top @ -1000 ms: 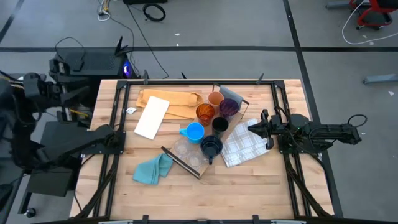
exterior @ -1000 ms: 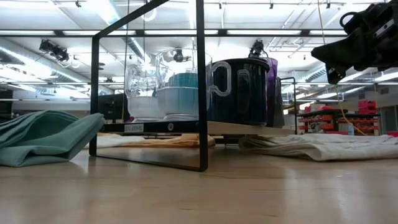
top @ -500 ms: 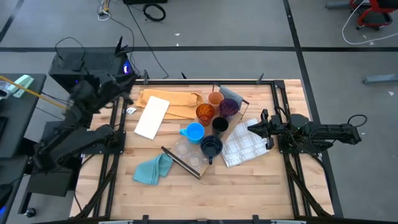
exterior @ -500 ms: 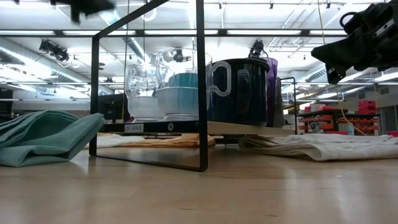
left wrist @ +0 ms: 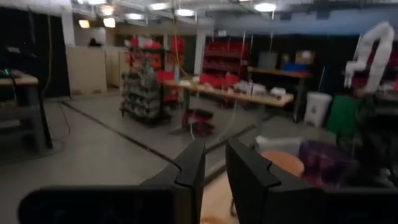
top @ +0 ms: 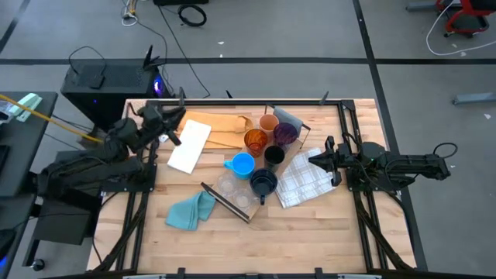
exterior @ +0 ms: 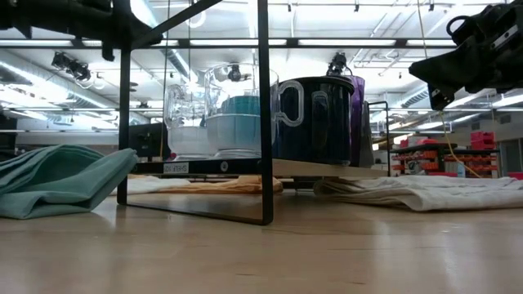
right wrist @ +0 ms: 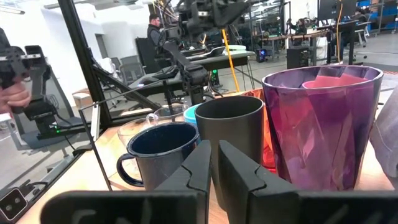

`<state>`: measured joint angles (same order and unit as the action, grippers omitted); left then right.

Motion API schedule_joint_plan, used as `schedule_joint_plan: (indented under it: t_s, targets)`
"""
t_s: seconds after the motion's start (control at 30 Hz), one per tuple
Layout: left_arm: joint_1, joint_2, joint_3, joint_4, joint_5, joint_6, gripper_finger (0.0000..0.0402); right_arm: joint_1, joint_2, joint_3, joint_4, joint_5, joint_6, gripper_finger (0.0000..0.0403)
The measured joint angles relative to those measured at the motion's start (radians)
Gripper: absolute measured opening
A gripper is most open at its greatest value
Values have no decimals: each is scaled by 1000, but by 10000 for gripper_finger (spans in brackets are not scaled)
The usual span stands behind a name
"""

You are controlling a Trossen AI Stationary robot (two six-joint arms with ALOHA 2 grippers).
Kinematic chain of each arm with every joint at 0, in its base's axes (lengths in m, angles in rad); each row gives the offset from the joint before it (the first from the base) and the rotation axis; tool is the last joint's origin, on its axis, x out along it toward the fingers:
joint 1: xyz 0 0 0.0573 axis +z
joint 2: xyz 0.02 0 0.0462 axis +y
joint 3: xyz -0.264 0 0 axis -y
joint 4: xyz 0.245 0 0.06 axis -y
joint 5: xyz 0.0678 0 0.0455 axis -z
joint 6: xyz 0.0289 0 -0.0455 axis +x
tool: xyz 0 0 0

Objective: Stack small to large cups/mugs on shelf
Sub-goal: Return to Home Position

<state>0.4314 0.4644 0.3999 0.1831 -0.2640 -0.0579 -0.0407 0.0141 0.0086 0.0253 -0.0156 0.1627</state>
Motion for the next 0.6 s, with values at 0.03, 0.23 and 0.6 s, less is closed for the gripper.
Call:
schedule_joint_plan:
  t_s: [0.03, 0.23, 0.6]
  targets:
    - [-30, 9, -6, -1, -23, -1, 70, 0, 0, 0, 0, 0, 0, 36]
    - [-195, 49, -29, 1, -99, -13, 68, 0, 0, 0, 0, 0, 0, 36]
    - [-456, 124, -30, 62, -197, -40, 66, 0, 0, 0, 0, 0, 0, 36]
